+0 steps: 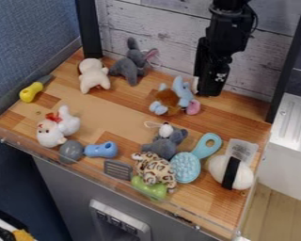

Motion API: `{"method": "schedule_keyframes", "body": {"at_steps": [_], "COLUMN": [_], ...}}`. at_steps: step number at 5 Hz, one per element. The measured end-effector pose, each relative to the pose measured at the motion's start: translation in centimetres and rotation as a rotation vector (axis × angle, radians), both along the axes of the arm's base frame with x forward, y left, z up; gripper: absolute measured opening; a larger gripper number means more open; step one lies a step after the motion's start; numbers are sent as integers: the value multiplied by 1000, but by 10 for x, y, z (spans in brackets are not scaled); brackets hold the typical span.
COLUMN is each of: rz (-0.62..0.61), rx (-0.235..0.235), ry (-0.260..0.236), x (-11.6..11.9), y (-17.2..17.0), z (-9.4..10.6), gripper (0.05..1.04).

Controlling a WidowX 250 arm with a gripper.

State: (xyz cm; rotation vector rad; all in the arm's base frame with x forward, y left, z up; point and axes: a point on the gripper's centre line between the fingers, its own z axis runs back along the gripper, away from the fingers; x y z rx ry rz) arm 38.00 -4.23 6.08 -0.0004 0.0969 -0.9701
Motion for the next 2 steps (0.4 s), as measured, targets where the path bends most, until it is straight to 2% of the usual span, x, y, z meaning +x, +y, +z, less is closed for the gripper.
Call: {"method": "schedule_keyframes", "body": {"at_steps": [1,2], "rz": [179,351], "rx": [8,9], "ry": [-12,-27], "x": [6,7], "y": [3,14], "z": [-20,-30], "gripper": [1001,1000]}}
